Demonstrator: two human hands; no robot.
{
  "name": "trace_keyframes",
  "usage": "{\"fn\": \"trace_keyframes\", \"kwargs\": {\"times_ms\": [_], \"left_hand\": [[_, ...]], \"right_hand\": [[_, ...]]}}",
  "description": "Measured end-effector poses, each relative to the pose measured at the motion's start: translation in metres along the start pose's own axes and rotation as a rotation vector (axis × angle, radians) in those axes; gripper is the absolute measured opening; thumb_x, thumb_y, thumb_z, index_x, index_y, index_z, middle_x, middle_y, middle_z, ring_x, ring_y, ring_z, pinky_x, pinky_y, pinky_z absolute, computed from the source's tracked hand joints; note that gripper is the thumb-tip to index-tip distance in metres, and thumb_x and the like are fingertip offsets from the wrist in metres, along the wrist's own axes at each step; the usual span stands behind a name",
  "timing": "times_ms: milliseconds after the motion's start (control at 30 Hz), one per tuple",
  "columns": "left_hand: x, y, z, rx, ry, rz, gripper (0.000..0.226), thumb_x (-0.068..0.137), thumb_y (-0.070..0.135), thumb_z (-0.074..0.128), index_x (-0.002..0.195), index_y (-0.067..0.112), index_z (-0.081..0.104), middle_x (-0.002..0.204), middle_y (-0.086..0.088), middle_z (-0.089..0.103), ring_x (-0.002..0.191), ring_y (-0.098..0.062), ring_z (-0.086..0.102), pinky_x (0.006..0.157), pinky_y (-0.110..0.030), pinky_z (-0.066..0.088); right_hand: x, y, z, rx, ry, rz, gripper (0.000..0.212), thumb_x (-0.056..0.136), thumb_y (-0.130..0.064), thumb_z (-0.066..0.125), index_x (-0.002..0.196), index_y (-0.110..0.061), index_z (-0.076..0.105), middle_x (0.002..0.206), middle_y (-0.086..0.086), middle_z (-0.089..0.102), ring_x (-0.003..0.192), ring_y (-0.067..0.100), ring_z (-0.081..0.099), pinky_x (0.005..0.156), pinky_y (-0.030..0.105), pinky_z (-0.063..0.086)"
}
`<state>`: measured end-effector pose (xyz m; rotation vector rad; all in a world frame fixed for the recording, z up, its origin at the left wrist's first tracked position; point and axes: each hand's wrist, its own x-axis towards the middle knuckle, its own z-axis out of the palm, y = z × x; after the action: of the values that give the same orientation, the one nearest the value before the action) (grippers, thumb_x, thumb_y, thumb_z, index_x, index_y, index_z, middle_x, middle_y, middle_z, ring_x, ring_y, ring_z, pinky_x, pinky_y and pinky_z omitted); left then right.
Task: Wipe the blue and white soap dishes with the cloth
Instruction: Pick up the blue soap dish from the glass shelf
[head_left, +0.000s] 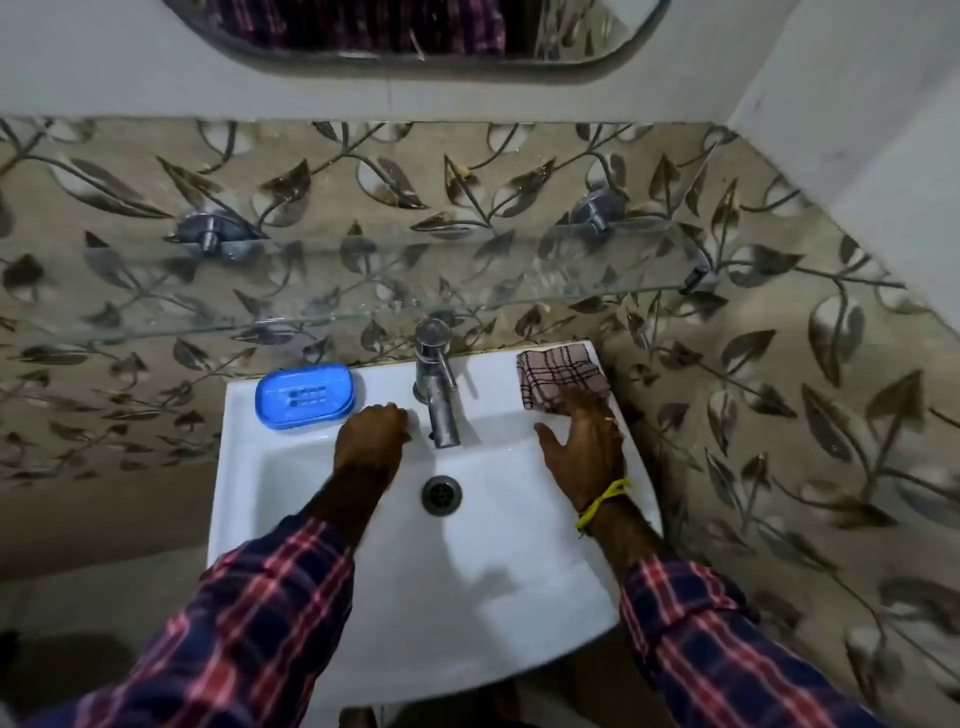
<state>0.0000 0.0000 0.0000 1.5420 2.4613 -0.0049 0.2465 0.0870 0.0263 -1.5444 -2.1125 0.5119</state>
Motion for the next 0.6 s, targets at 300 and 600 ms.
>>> {"fn": "trace_keyframes", "kwargs": {"times_ms": [300,600], "left_hand": [[0.005,0.001,0.0,-0.093,0.023,-0.143,0.025,0.096,0.036,0.067,0.116,0.023,0.075,0.114,-0.012,0.075,0.108,-0.038,0.067,0.078,-0.035,0.048],[0.003,-0.001,0.006,-0.083,0.083,-0.095,0.023,0.098,0.033,0.064,0.117,0.022,0.072,0.114,-0.006,0.075,0.102,-0.035,0.07,0.076,-0.037,0.051]], "right_hand": [[0.075,0.022,0.043,-0.429,-0.403,-0.204,0.125,0.072,-0.059,0.077,0.157,-0.006,0.002,0.167,0.017,0.001,0.155,0.034,-0.004,0.124,0.051,0.004],[0.06,0.02,0.039,-0.354,-0.269,-0.15,0.053,0.092,-0.002,0.046,0.143,-0.018,0.048,0.146,0.011,0.052,0.133,0.031,0.051,0.103,0.044,0.047]]}}
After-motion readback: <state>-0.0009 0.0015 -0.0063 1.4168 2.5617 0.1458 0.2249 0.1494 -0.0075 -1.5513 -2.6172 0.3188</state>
